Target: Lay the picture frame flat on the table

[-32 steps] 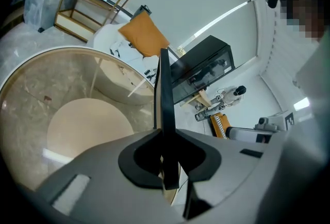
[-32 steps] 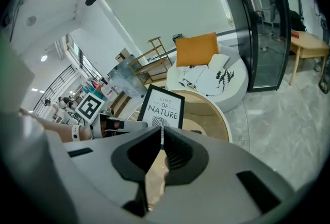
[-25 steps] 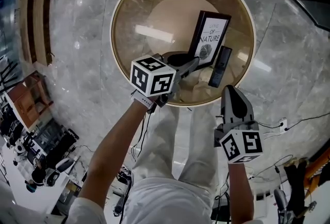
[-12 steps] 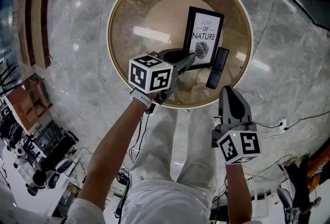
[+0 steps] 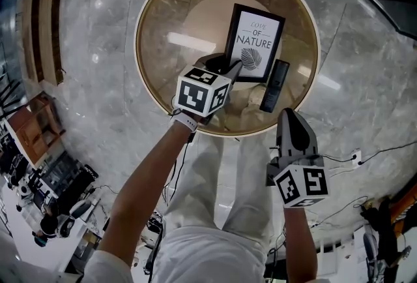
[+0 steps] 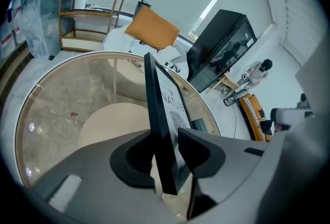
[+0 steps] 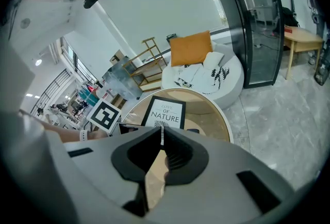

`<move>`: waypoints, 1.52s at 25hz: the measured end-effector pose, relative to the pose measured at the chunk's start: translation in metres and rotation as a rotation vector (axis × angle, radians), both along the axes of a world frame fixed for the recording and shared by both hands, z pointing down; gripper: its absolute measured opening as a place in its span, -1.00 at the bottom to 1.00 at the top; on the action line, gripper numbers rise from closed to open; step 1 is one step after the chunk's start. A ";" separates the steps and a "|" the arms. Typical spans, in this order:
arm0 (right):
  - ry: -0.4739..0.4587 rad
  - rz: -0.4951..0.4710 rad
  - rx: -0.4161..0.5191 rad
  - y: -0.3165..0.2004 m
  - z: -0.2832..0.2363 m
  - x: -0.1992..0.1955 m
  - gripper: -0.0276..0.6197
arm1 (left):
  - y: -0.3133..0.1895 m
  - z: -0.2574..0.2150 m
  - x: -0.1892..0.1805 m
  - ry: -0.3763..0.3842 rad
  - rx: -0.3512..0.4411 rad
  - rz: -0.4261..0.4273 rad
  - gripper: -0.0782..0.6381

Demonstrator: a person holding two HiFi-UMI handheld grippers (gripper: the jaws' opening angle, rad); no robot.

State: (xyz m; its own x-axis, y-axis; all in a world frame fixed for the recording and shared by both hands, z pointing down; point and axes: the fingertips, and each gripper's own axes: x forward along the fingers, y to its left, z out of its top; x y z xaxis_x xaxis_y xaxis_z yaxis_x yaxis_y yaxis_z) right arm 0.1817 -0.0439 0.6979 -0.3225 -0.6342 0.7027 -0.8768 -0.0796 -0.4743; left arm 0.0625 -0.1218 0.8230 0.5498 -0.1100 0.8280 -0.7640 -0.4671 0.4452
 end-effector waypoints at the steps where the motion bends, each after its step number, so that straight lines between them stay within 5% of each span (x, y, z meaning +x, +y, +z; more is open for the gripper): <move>1: 0.000 0.000 0.002 0.000 0.001 0.000 -0.87 | -0.002 0.002 0.000 -0.019 0.005 0.002 -0.43; 9: -0.001 -0.004 -0.002 0.001 0.005 -0.004 -0.87 | -0.010 0.026 -0.017 -0.220 0.028 -0.035 -0.21; 13: 0.000 -0.001 -0.003 0.002 0.007 -0.002 -0.87 | -0.012 0.041 -0.029 -0.383 0.089 -0.003 -0.35; 20: 0.008 0.000 0.003 0.009 0.004 -0.002 -0.87 | -0.014 0.033 -0.033 -0.363 0.079 -0.073 -0.36; 25: 0.025 -0.017 0.019 0.009 -0.009 -0.003 -0.87 | -0.013 0.005 -0.036 -0.350 0.120 -0.072 -0.56; 38: 0.079 -0.005 0.083 0.015 -0.114 0.008 -0.88 | 0.036 -0.148 -0.037 -0.216 0.237 -0.110 -0.76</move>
